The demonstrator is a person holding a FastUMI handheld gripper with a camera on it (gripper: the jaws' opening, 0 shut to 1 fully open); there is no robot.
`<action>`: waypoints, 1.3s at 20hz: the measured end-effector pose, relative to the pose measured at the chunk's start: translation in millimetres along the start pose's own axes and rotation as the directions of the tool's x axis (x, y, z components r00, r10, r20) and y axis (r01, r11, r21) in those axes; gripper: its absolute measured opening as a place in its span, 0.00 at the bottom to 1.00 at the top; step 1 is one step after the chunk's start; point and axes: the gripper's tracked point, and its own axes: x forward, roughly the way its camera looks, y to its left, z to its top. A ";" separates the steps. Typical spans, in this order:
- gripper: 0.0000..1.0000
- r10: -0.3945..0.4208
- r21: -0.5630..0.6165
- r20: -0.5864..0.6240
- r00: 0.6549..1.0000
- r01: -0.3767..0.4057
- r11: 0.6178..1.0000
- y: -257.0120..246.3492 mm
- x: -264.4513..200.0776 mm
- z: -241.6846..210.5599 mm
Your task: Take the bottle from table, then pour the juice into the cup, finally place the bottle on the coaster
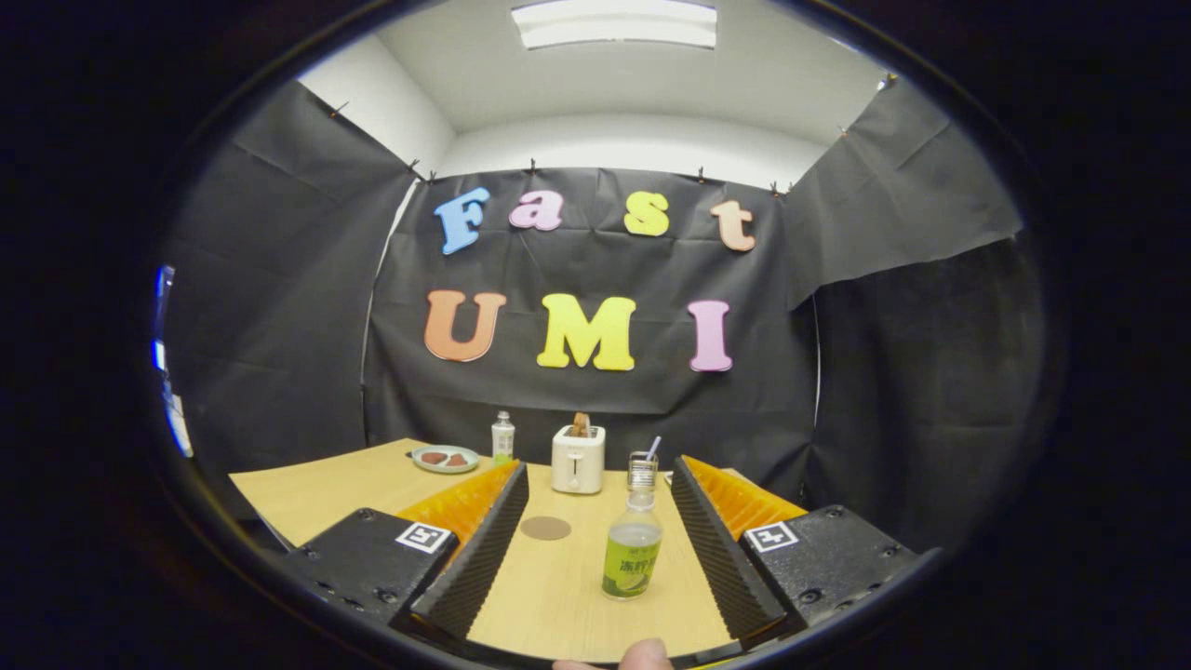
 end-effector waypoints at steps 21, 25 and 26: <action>0.99 -0.016 0.069 -0.050 0.999 0.020 0.997 -57.4 17.9 -2.1; 0.99 -0.015 0.106 -0.057 0.998 0.021 0.994 -78.0 23.0 -6.6; 0.99 -0.018 0.113 -0.048 0.999 0.024 0.993 -84.3 25.3 -6.2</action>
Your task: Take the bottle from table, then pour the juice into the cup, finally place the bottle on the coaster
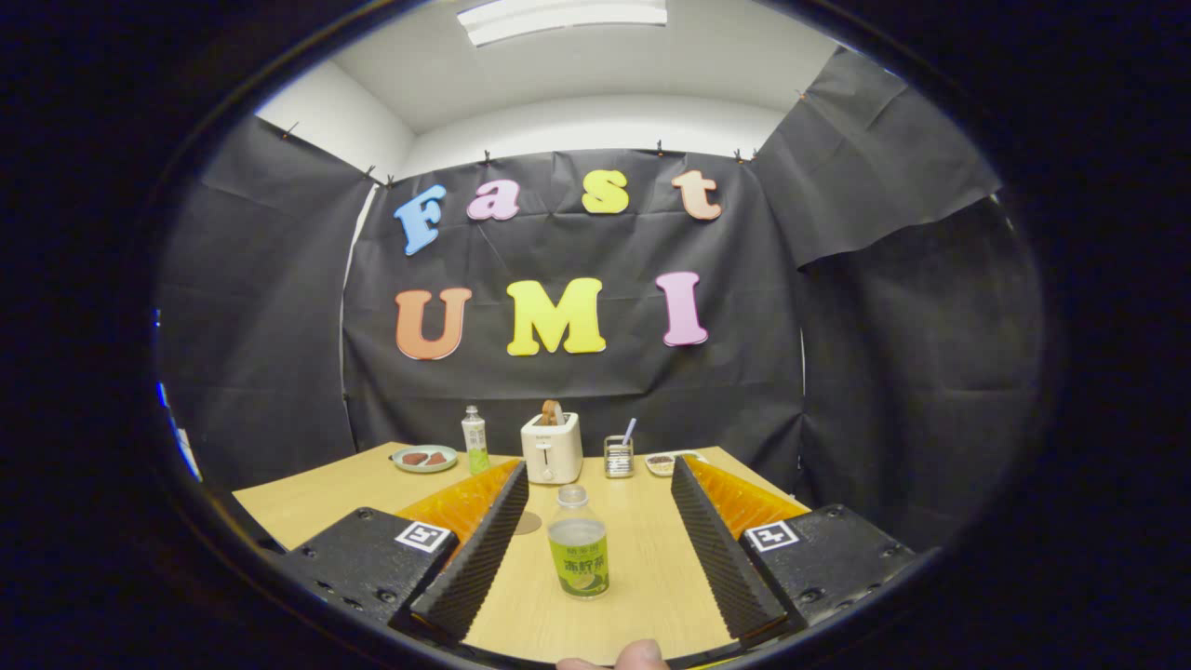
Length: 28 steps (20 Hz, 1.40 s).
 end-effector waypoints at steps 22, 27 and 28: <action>1.00 0.056 -0.085 -0.166 0.985 -0.071 0.994 7.7 88.5 -139.1; 1.00 0.064 -0.056 -0.246 0.967 -0.080 0.995 13.4 111.1 -168.6; 1.00 0.066 -0.057 -0.251 0.966 -0.083 0.995 15.0 114.3 -170.5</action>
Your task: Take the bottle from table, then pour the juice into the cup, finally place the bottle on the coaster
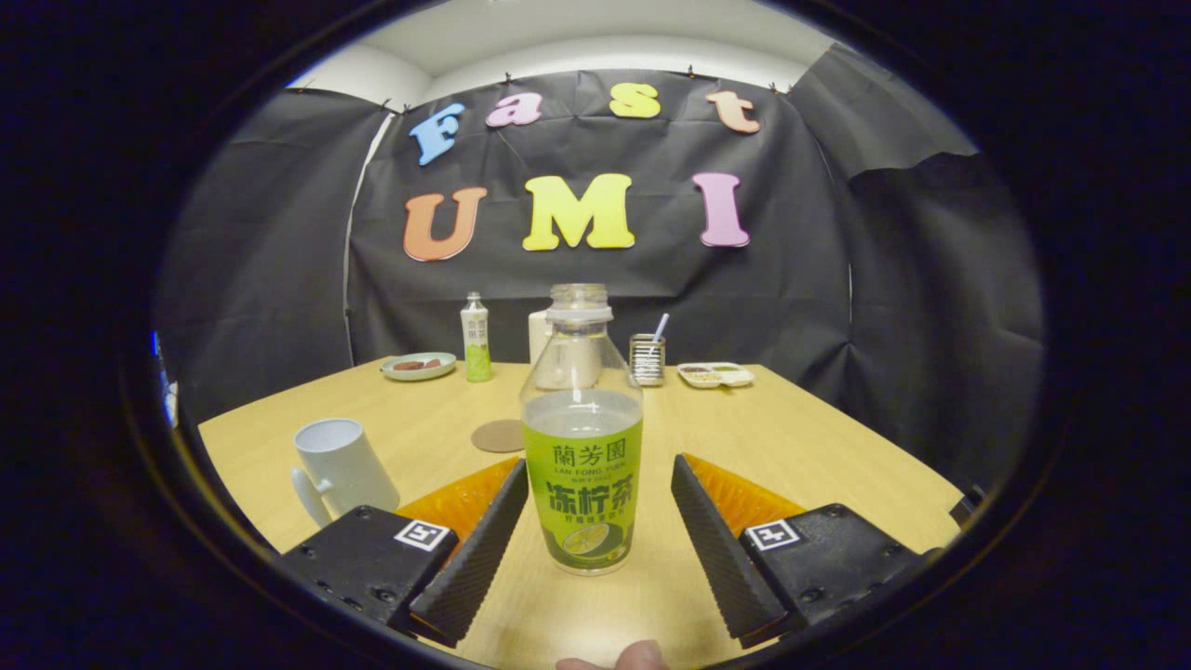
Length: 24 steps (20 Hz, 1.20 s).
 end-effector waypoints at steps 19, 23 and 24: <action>0.77 0.052 0.011 -0.036 0.998 -0.051 0.999 23.8 20.5 21.1; 0.75 0.044 -0.156 -0.010 0.999 -0.045 0.987 36.9 23.2 46.6; 0.75 0.040 -0.211 -0.012 0.999 -0.042 0.977 40.2 24.5 51.6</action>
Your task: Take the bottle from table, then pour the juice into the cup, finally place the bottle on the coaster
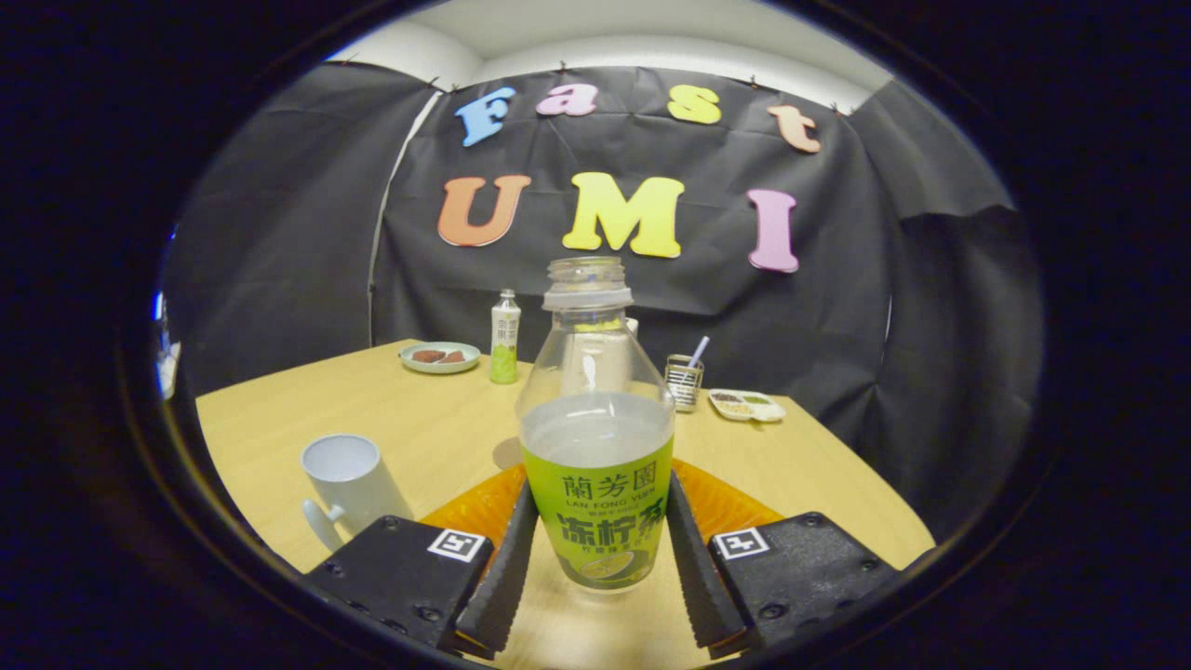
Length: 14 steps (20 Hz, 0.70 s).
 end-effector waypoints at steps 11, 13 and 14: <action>0.75 -0.129 -0.567 0.150 0.980 0.192 0.801 11.6 12.0 52.1; 0.75 -0.136 -0.637 0.168 0.976 0.212 0.741 17.8 14.2 51.2; 0.75 -0.140 -0.672 0.174 0.975 0.222 0.707 19.6 14.1 49.8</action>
